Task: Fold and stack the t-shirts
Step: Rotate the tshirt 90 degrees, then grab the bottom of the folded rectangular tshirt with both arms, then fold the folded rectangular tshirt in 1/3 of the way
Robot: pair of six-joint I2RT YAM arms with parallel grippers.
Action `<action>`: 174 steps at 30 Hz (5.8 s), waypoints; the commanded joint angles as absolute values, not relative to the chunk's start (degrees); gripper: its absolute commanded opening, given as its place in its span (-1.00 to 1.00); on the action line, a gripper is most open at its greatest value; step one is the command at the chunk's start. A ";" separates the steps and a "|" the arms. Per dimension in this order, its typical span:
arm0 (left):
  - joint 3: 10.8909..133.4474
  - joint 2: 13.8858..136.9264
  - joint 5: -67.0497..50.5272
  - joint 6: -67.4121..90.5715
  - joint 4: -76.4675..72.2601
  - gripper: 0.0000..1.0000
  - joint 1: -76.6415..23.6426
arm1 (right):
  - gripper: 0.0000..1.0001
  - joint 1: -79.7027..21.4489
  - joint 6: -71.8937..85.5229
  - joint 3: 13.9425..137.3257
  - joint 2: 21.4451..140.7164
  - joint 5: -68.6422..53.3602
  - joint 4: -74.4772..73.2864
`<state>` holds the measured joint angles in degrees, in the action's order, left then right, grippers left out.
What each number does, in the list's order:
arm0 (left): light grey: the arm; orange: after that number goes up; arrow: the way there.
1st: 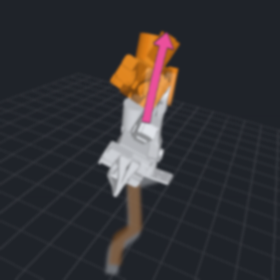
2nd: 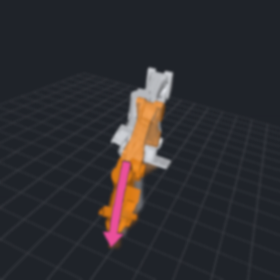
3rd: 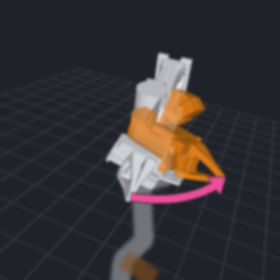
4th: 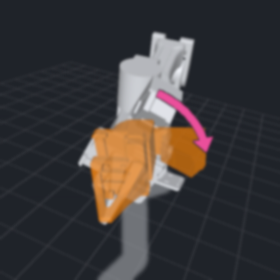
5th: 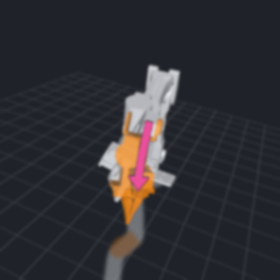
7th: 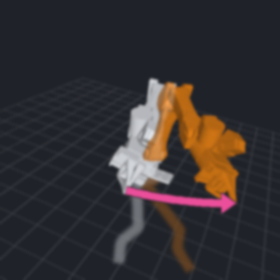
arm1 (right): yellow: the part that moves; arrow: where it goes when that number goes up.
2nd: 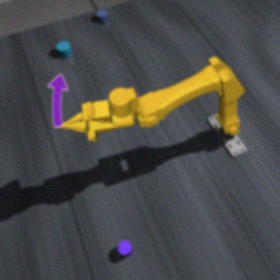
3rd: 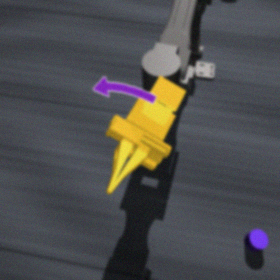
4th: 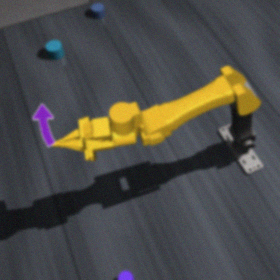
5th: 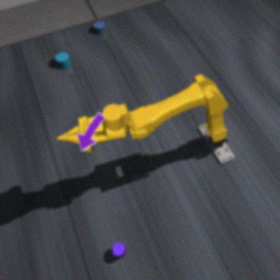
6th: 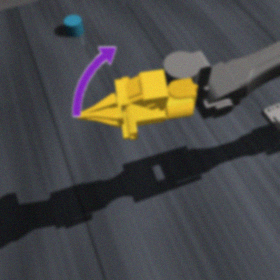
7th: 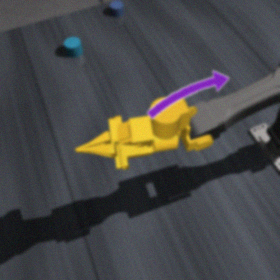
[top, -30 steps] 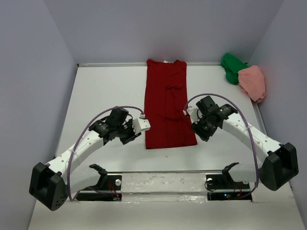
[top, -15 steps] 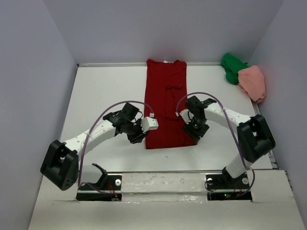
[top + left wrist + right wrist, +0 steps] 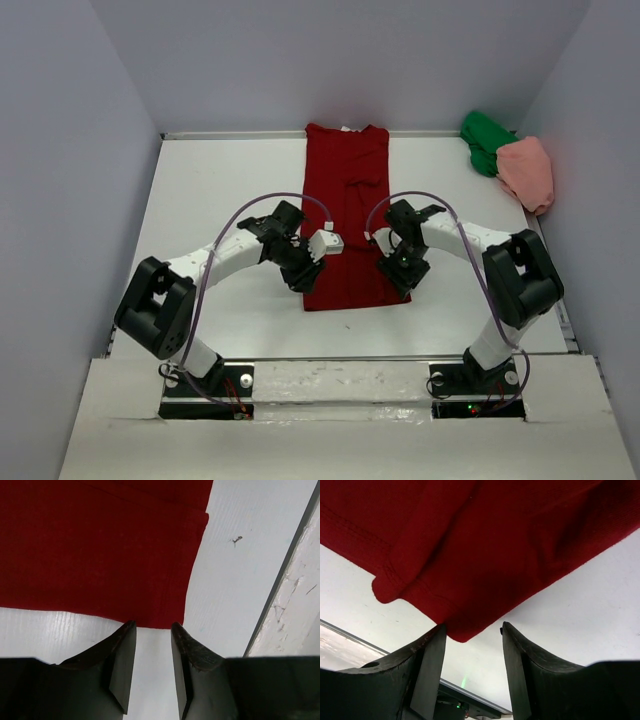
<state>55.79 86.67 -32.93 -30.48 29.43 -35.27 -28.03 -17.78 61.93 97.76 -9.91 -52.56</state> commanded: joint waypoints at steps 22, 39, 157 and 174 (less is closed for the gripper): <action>55.02 83.93 -36.12 -26.89 32.34 -0.23 -33.84 | -0.72 -25.66 -19.86 65.21 101.69 -17.49 -58.62; 59.15 92.54 -45.52 -30.41 38.93 -0.05 -30.15 | -1.00 -25.66 -19.42 65.30 100.98 -14.50 -57.74; 64.86 92.99 -44.04 -40.25 48.52 -1.00 -35.60 | -1.00 -24.08 -24.96 68.99 90.62 -10.55 -71.80; 76.81 93.08 -37.79 -35.51 45.00 -1.00 -31.91 | -1.00 -24.08 -23.56 78.31 89.56 -7.57 -71.11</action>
<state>73.23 95.35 -38.20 -36.86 44.95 -32.86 -24.43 -24.10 74.91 91.46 -9.67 -71.13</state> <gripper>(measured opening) 0.014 0.024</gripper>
